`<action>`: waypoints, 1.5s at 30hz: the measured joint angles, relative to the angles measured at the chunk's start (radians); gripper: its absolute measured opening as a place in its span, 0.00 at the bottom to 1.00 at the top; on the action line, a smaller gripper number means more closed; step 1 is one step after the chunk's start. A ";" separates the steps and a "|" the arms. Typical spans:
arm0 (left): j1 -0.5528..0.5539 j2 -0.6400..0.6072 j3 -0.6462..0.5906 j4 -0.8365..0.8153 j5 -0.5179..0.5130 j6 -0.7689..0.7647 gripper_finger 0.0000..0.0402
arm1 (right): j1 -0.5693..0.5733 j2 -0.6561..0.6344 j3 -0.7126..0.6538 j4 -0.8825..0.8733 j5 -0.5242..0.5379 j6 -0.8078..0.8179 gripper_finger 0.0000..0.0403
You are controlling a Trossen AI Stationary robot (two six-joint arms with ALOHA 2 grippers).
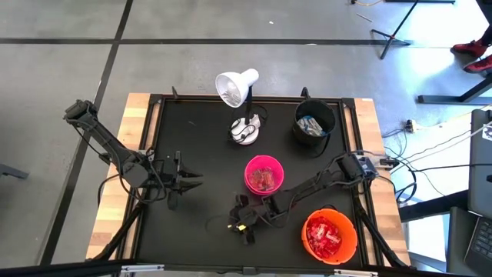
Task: Sort candy
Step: Put the yellow candy into the orange bucket
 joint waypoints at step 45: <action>-0.001 0.000 -0.001 -0.030 -0.003 -0.019 0.30 | 0.002 0.087 0.068 -0.102 0.000 0.026 0.16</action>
